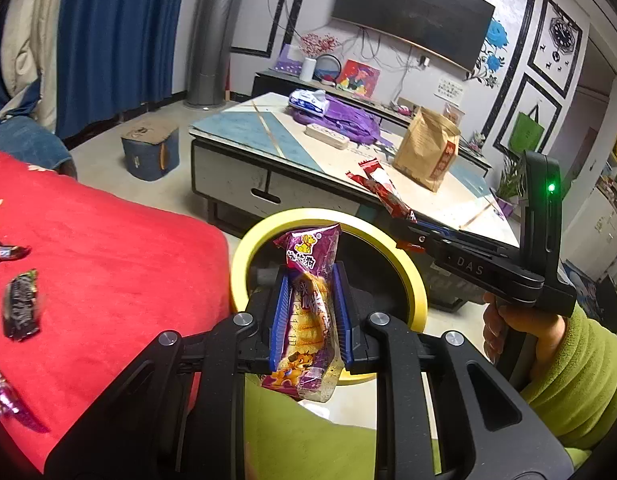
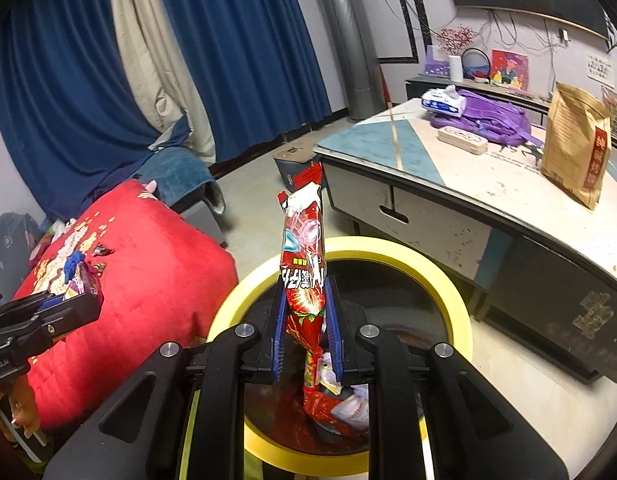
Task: Collect trash
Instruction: 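Carry both wrappers over the yellow-rimmed bin with both tools, then open both tools to drop the wrappers into the bin, then move both tools back toward the remaining wrappers on the bed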
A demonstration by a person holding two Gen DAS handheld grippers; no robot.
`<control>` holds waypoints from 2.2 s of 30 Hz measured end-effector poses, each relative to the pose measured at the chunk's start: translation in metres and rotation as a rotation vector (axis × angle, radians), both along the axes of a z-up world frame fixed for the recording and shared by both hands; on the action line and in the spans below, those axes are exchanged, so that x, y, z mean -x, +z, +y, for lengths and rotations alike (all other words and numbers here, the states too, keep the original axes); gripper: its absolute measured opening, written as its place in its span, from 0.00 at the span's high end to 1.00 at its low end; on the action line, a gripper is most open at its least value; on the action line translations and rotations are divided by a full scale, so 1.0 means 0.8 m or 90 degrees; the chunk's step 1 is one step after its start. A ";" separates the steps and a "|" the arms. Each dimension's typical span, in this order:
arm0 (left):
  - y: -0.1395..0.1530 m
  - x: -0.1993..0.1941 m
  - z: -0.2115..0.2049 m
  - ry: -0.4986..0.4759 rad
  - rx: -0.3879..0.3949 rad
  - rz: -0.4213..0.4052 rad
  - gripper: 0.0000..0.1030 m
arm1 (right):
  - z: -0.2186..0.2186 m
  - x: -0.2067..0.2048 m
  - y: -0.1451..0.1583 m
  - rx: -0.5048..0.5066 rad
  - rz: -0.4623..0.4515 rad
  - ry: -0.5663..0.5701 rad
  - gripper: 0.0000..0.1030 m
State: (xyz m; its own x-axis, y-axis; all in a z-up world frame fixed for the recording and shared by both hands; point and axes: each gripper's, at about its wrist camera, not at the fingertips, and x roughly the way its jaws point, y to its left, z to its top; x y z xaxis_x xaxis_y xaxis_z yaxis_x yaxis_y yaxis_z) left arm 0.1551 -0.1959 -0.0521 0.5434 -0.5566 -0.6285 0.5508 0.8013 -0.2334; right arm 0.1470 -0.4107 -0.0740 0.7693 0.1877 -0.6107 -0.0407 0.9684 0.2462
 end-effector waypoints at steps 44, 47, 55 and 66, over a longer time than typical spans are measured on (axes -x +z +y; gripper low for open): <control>-0.037 -0.029 -0.035 0.017 -0.031 0.037 0.11 | -0.047 0.005 -0.033 -0.035 0.045 -0.068 0.42; -0.030 -0.027 -0.028 0.030 -0.028 0.029 0.11 | -0.045 0.007 -0.029 -0.035 0.039 -0.066 0.41; -0.010 -0.019 0.002 0.085 -0.028 -0.006 0.11 | -0.029 0.011 -0.009 -0.027 0.012 -0.051 0.38; 0.021 -0.009 0.059 0.173 -0.017 -0.063 0.11 | 0.019 0.016 0.019 -0.008 -0.024 0.003 0.37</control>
State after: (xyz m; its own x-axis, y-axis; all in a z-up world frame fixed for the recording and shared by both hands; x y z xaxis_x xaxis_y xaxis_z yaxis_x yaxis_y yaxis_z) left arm 0.1626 -0.1489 -0.0355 0.7302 -0.3659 -0.5770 0.3339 0.9279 -0.1659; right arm 0.1338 -0.3952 -0.0591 0.7906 0.1983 -0.5793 -0.0540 0.9650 0.2566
